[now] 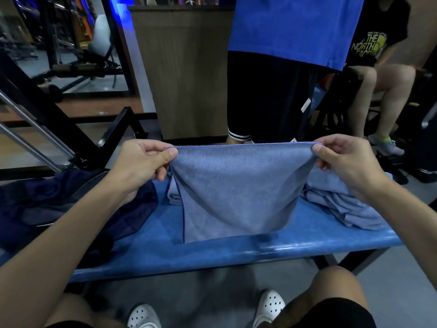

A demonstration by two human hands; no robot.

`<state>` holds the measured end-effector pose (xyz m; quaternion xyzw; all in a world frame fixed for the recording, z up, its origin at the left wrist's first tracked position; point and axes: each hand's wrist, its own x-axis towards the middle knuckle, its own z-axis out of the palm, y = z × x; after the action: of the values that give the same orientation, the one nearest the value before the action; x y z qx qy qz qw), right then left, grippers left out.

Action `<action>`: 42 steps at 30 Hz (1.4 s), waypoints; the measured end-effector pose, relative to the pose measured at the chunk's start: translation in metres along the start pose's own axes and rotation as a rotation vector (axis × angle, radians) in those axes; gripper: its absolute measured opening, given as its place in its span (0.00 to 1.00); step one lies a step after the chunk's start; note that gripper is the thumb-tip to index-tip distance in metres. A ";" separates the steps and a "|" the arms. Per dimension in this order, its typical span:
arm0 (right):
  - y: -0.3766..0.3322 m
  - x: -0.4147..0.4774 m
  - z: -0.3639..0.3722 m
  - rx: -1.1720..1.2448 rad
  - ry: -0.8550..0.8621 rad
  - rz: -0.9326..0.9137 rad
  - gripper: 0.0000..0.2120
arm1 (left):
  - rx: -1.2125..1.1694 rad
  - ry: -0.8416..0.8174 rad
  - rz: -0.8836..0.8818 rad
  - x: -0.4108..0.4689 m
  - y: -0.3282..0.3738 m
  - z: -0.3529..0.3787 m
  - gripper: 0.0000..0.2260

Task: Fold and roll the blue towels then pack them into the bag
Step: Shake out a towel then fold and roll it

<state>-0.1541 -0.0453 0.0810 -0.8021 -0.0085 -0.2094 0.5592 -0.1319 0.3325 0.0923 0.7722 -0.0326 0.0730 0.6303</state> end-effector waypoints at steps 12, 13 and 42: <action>-0.001 -0.004 -0.001 0.018 -0.019 0.021 0.04 | 0.035 -0.049 0.027 -0.001 -0.004 -0.002 0.05; 0.000 -0.005 -0.002 0.007 -0.022 0.028 0.04 | 0.043 -0.038 0.029 0.000 -0.005 -0.002 0.04; 0.022 0.027 0.007 0.023 0.043 0.043 0.08 | -0.083 -0.060 0.048 0.054 -0.022 0.033 0.04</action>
<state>-0.1218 -0.0530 0.0682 -0.7910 0.0183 -0.2144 0.5728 -0.0726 0.3069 0.0727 0.7462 -0.0729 0.0632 0.6586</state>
